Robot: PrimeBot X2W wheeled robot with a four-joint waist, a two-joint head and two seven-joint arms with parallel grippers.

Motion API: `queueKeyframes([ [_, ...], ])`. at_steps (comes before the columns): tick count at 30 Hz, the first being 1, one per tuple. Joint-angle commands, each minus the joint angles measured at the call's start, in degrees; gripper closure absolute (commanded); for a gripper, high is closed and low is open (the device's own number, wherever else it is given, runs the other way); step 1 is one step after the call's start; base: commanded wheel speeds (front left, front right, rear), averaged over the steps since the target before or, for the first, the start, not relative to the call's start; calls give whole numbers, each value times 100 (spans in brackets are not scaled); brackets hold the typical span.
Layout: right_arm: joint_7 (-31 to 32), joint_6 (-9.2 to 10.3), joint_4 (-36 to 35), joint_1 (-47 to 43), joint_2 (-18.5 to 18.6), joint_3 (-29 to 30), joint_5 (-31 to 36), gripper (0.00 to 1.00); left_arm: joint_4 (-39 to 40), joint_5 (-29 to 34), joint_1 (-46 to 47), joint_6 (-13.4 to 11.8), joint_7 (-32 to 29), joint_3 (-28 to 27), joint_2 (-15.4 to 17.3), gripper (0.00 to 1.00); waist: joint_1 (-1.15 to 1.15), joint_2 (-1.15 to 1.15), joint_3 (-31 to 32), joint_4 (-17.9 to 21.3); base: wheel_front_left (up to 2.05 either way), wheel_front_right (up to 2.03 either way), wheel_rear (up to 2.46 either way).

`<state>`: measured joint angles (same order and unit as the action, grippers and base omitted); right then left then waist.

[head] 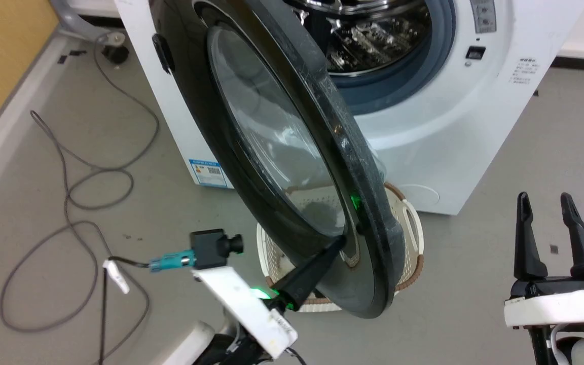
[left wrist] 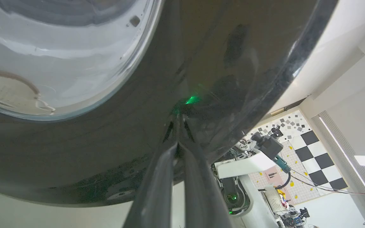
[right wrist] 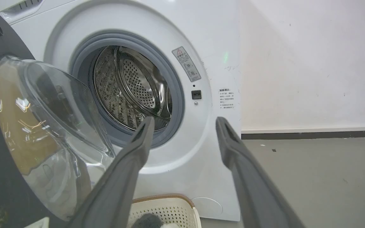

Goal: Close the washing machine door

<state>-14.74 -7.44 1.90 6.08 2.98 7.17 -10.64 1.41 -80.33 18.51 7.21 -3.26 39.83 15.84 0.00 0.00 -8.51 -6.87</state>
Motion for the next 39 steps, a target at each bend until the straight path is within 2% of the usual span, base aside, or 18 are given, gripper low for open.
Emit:
queueKeyframes([
  [1,-26,-5,25,-54,-11,1,-37,0,26,-2,113,27,230,39,155,100,0,0,102,-30,0,0,0],
  [7,-26,-5,-88,-18,-11,42,-23,0,-131,562,243,27,1369,-42,622,100,0,0,257,-96,0,0,0],
  [10,-26,-5,-193,44,-11,90,15,0,-499,1287,303,-14,1735,-306,890,100,0,0,321,-140,0,0,0],
  [11,-26,-5,-233,67,-11,112,34,0,-641,1674,335,-138,1782,-419,952,100,0,0,335,-153,0,0,0],
  [13,-26,-5,-323,123,-11,144,101,0,-813,2493,382,-651,1817,-841,941,100,0,0,354,-184,0,0,0],
  [15,-26,-5,-436,206,-11,167,180,0,-693,3452,332,-1213,1821,-1489,795,100,0,0,362,-209,0,0,0],
  [16,-26,-5,-491,257,-11,174,216,0,-591,3912,253,-1414,1822,-1711,734,100,0,0,366,-217,0,0,0],
  [19,-26,-5,-677,422,-11,222,302,32,-194,5022,-67,-1938,1824,-2198,529,100,0,0,388,-253,0,0,0],
  [20,-26,-5,-746,482,-11,235,317,54,-93,5321,-172,-2072,1824,-2304,498,100,0,0,393,-266,0,0,0],
  [23,-26,-5,-964,668,-11,232,340,100,90,5959,-466,-2391,1824,-2545,423,100,0,0,405,-303,0,0,0],
  [24,-26,-5,-1027,732,-11,200,354,100,117,6127,-564,-2463,1824,-2591,411,91,0,0,407,-316,0,0,0],
  [25,-26,-5,-1088,793,-11,163,353,100,134,6243,-648,-2515,1824,-2635,384,0,0,0,407,-329,0,0,0],
  [32,-26,-5,-1509,1249,-11,-311,146,100,244,6635,-1196,-2656,1825,-3078,70,0,0,0,400,-411,0,0,0],
  [39,-26,-5,-1840,1460,68,-1216,20,100,140,6935,-1616,-2508,1825,-3477,-242,0,0,0,414,-506,0,0,0],
])
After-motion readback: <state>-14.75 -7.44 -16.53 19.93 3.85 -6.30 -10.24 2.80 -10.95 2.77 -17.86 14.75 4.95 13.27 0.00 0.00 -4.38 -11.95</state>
